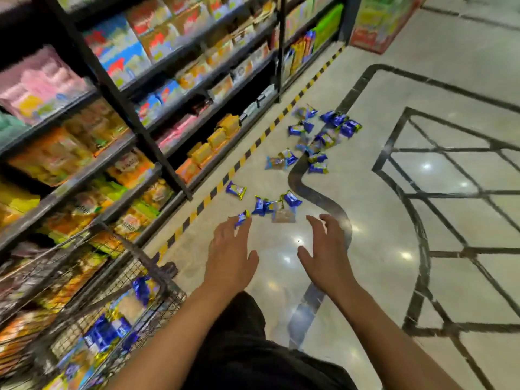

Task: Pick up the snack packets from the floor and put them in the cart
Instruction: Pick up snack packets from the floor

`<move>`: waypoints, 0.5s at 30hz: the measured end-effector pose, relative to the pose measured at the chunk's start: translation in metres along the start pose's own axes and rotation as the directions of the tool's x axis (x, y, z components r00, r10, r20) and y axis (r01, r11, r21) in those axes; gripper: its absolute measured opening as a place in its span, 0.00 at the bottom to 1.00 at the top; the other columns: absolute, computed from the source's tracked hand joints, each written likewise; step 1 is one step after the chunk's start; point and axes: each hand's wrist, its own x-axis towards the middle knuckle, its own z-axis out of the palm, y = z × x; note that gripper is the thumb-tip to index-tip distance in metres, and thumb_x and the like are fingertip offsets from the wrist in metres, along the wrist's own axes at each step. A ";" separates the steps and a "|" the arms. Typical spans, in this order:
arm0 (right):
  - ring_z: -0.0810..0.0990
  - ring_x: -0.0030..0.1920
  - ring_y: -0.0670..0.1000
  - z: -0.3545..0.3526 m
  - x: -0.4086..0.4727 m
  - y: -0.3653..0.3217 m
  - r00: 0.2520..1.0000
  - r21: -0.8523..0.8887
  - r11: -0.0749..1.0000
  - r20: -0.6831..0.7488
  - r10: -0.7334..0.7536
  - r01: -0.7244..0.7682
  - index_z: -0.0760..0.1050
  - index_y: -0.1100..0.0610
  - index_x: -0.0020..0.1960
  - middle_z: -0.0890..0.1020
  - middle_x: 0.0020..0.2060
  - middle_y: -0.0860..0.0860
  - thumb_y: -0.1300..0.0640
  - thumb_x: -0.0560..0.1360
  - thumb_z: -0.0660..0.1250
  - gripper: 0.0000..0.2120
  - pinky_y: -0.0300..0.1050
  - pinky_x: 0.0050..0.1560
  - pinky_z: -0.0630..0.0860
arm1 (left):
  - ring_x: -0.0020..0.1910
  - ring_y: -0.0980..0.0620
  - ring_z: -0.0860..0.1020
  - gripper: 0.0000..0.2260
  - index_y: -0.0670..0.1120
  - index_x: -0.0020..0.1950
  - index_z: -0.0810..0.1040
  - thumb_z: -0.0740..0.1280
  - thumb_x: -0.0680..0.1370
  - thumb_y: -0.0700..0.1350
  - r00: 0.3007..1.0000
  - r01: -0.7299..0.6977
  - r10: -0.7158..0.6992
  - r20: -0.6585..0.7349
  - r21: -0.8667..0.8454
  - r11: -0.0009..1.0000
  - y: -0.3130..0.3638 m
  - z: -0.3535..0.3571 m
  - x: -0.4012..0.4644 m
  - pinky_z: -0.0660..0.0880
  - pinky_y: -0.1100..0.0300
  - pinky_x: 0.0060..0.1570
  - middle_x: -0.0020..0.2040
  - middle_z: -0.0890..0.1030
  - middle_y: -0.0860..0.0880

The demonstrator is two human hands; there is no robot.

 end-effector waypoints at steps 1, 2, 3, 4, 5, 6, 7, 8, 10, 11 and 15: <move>0.60 0.74 0.58 -0.007 0.005 0.009 1.000 -0.025 0.999 -0.018 0.023 -0.024 0.61 0.53 0.76 0.59 0.75 0.56 0.51 0.75 0.68 0.32 0.52 0.71 0.64 | 0.77 0.44 0.52 0.33 0.52 0.81 0.53 0.64 0.79 0.51 1.000 -0.022 0.022 0.012 0.003 1.000 0.009 0.004 0.009 0.57 0.48 0.74 0.79 0.55 0.47; 0.59 0.74 0.58 -0.014 0.010 0.018 0.999 -0.054 0.998 -0.034 0.037 -0.039 0.61 0.52 0.76 0.59 0.76 0.56 0.50 0.75 0.68 0.32 0.53 0.71 0.64 | 0.77 0.45 0.52 0.33 0.52 0.81 0.53 0.64 0.79 0.51 0.999 -0.047 0.046 0.024 0.011 0.999 0.018 0.009 0.018 0.57 0.49 0.74 0.79 0.55 0.47; 0.59 0.74 0.58 -0.021 0.016 0.026 0.998 -0.075 0.996 -0.048 0.046 -0.050 0.61 0.52 0.76 0.59 0.76 0.57 0.50 0.75 0.68 0.33 0.54 0.71 0.64 | 0.77 0.45 0.52 0.33 0.52 0.81 0.54 0.64 0.79 0.51 0.997 -0.071 0.070 0.035 0.018 0.997 0.027 0.013 0.029 0.57 0.49 0.74 0.79 0.55 0.47; 0.59 0.74 0.58 -0.028 0.023 0.035 0.996 -0.084 0.994 -0.057 0.062 -0.066 0.61 0.52 0.76 0.59 0.76 0.57 0.50 0.75 0.68 0.33 0.54 0.72 0.64 | 0.76 0.45 0.52 0.33 0.52 0.81 0.54 0.65 0.79 0.51 0.995 -0.094 0.093 0.042 0.023 0.995 0.036 0.017 0.040 0.57 0.50 0.74 0.79 0.56 0.47; 0.59 0.74 0.58 -0.035 0.032 0.043 0.994 -0.086 0.992 -0.064 0.087 -0.092 0.60 0.52 0.76 0.59 0.76 0.56 0.50 0.75 0.68 0.32 0.55 0.72 0.64 | 0.76 0.45 0.53 0.33 0.51 0.81 0.55 0.65 0.78 0.50 0.992 -0.115 0.113 0.048 0.027 0.993 0.045 0.021 0.051 0.57 0.50 0.74 0.79 0.57 0.46; 0.59 0.74 0.58 -0.042 0.041 0.051 0.991 -0.083 0.989 -0.071 0.117 -0.122 0.60 0.51 0.76 0.59 0.76 0.56 0.51 0.75 0.68 0.32 0.55 0.72 0.64 | 0.76 0.44 0.54 0.33 0.51 0.80 0.56 0.65 0.78 0.50 0.990 -0.133 0.131 0.057 0.032 0.991 0.054 0.025 0.064 0.57 0.50 0.74 0.78 0.57 0.46; 0.59 0.74 0.58 -0.049 0.051 0.060 0.987 -0.087 0.986 -0.083 0.136 -0.143 0.60 0.51 0.76 0.59 0.76 0.56 0.51 0.75 0.68 0.32 0.55 0.73 0.63 | 0.76 0.43 0.54 0.33 0.51 0.80 0.56 0.66 0.78 0.50 0.988 -0.143 0.141 0.068 0.033 0.989 0.064 0.029 0.078 0.58 0.49 0.74 0.78 0.58 0.45; 0.59 0.74 0.59 -0.055 0.063 0.068 0.985 -0.098 0.983 -0.096 0.147 -0.156 0.60 0.51 0.76 0.58 0.76 0.56 0.51 0.75 0.68 0.32 0.54 0.73 0.62 | 0.76 0.43 0.54 0.33 0.51 0.80 0.56 0.66 0.78 0.50 0.986 -0.147 0.144 0.079 0.029 0.989 0.072 0.032 0.092 0.58 0.48 0.73 0.78 0.58 0.44; 0.59 0.74 0.58 -0.068 0.088 0.086 0.979 -0.117 0.977 -0.122 0.162 -0.176 0.60 0.51 0.76 0.59 0.76 0.55 0.52 0.75 0.68 0.32 0.52 0.72 0.61 | 0.77 0.42 0.55 0.33 0.51 0.80 0.57 0.66 0.78 0.51 0.984 -0.158 0.155 0.089 0.023 0.987 0.090 0.037 0.122 0.59 0.47 0.73 0.78 0.58 0.44; 0.59 0.74 0.57 -0.075 0.102 0.094 0.976 -0.122 0.974 -0.129 0.174 -0.190 0.60 0.51 0.76 0.59 0.76 0.54 0.52 0.75 0.68 0.32 0.52 0.72 0.61 | 0.77 0.42 0.55 0.33 0.50 0.80 0.57 0.67 0.78 0.51 0.982 -0.169 0.166 0.090 0.024 0.985 0.098 0.039 0.139 0.59 0.47 0.74 0.78 0.58 0.44; 0.61 0.74 0.60 -0.094 0.155 0.124 0.967 -0.175 0.954 -0.122 0.224 -0.243 0.60 0.51 0.77 0.62 0.75 0.58 0.46 0.75 0.67 0.34 0.58 0.72 0.62 | 0.76 0.42 0.57 0.33 0.50 0.80 0.59 0.68 0.77 0.50 0.975 -0.212 0.208 0.077 0.037 0.977 0.130 0.042 0.205 0.61 0.47 0.72 0.77 0.60 0.44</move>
